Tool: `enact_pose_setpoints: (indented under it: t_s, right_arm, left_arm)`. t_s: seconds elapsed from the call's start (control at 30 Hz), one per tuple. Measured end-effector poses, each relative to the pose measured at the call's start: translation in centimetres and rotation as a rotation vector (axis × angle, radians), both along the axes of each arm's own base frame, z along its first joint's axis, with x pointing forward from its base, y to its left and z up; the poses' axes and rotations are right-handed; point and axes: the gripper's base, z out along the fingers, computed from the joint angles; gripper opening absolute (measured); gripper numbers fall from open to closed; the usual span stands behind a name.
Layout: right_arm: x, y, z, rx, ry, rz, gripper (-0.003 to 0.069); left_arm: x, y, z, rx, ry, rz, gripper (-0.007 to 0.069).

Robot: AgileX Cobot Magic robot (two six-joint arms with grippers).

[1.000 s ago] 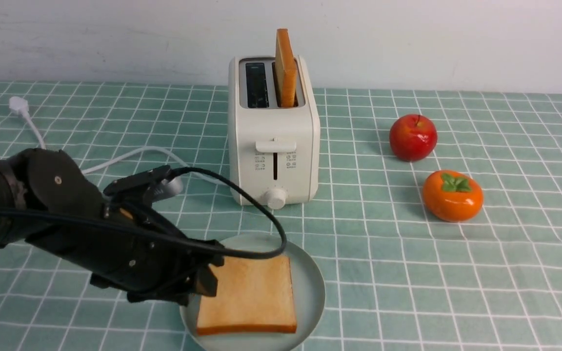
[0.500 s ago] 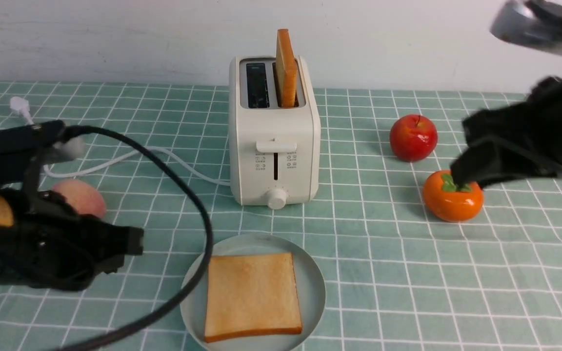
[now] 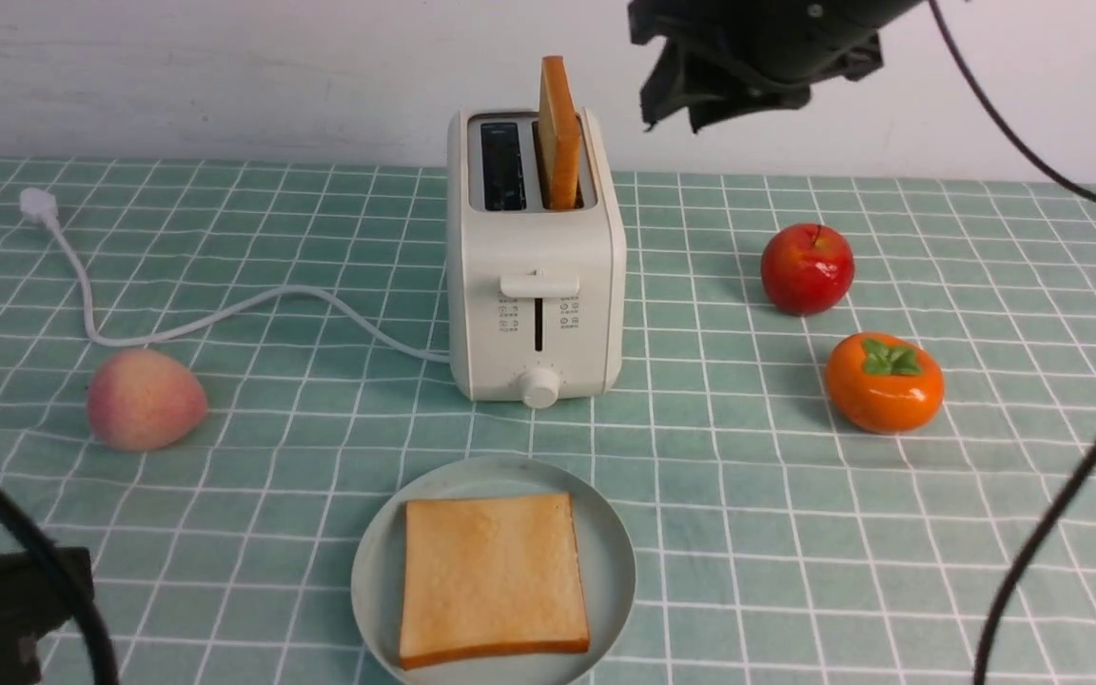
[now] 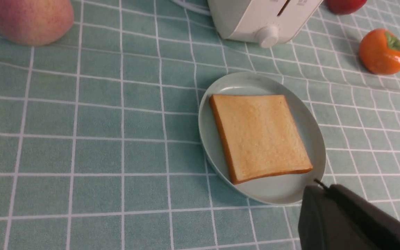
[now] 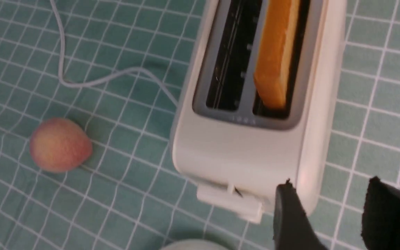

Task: Take toasted bread from bread machine on blue coffee table place on plate.
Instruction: 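Grasp the toast slice in the toaster and pull it up out of the slot with the right gripper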

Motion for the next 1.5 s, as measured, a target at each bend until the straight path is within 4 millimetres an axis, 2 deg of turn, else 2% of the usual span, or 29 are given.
enact_pose_setpoints:
  t_s: [0.13, 0.2, 0.37, 0.47, 0.6, 0.7, 0.8, 0.9, 0.93, 0.97, 1.0, 1.07, 1.13, 1.17, 1.2, 1.27, 1.37, 1.47, 1.5]
  right_arm:
    - [2.3, 1.0, -1.4, 0.011, -0.013, -0.003, 0.0382]
    - [3.5, 1.5, -2.6, 0.021, -0.014, -0.003, 0.0450]
    - [5.1, 2.3, -4.7, 0.050, -0.017, -0.011, 0.0549]
    - [5.6, 2.6, -5.4, 0.075, -0.012, -0.013, 0.0580]
    - [6.3, 2.9, -5.9, 0.102, -0.055, -0.031, 0.0579]
    - [7.0, 3.1, -6.6, 0.108, -0.082, -0.046, 0.0551]
    - [7.4, 3.4, -7.6, 0.071, -0.099, -0.038, 0.0457]
    - [7.6, 3.6, -8.1, 0.049, -0.103, -0.028, 0.0290]
    - [7.6, 3.6, -8.1, 0.048, -0.103, -0.028, 0.0274]
    - [7.6, 3.5, -8.1, 0.044, -0.106, -0.027, 0.0151]
    - [7.5, 3.5, -8.0, 0.039, -0.110, -0.026, 0.0107]
    - [7.1, 3.2, -7.0, 0.028, -0.118, -0.021, 0.0097]
    - [6.2, 2.8, -5.0, 0.009, -0.137, -0.015, 0.0106]
    - [5.1, 2.3, -2.9, -0.008, -0.166, -0.009, 0.0106]
    - [4.8, 2.1, -2.1, -0.012, -0.177, -0.010, 0.0106]
    - [1.9, 0.5, 2.7, -0.044, -0.246, -0.011, 0.0106]
    - [-2.2, -2.1, 8.2, -0.104, -0.323, -0.009, 0.0106]
    - [-5.8, -4.8, 11.2, -0.161, -0.318, -0.002, 0.0106]
    - [-5.9, -5.1, 11.4, -0.163, -0.318, -0.006, 0.0106]
  left_arm:
    - [-0.5, 0.1, 0.2, -0.005, -0.017, -0.001, -0.0014]
    - [-0.5, 0.2, 0.1, -0.003, -0.015, -0.001, -0.0014]
    - [-0.4, 0.4, 0.0, 0.042, -0.023, 0.009, -0.0014]
    - [-0.4, 0.5, 0.0, 0.058, -0.028, 0.012, -0.0014]
    - [-0.4, 0.6, 0.0, 0.064, -0.030, 0.014, -0.0014]
    - [-0.4, 0.6, 0.0, 0.065, -0.030, 0.015, -0.0014]
    - [-0.4, 0.6, 0.0, 0.066, -0.030, 0.015, -0.0014]
    - [-0.4, 0.6, 0.0, 0.065, -0.030, 0.016, -0.0014]
    - [-0.4, 0.6, 0.0, 0.065, -0.030, 0.016, -0.0014]
    - [-0.4, 0.6, 0.0, 0.065, -0.029, 0.016, -0.0014]
    - [-0.4, 0.6, 0.0, 0.065, -0.029, 0.016, -0.0014]
    - [-0.4, 0.6, 0.0, 0.065, -0.029, 0.016, -0.0014]
    - [-0.4, 0.6, -0.1, 0.066, -0.028, 0.016, -0.0014]
    - [-0.4, 0.6, -0.1, 0.065, -0.026, 0.016, -0.0014]
    - [-0.4, 0.6, -0.1, 0.064, -0.025, 0.017, -0.0014]
    - [-0.4, 0.6, -0.1, 0.058, -0.021, 0.021, -0.0014]
    - [-0.3, 0.7, -0.1, 0.065, -0.027, 0.025, -0.0014]
    - [-0.3, 0.7, 0.0, 0.074, -0.041, 0.028, -0.0014]
    - [-0.3, 0.7, 0.0, 0.074, -0.043, 0.030, -0.0014]
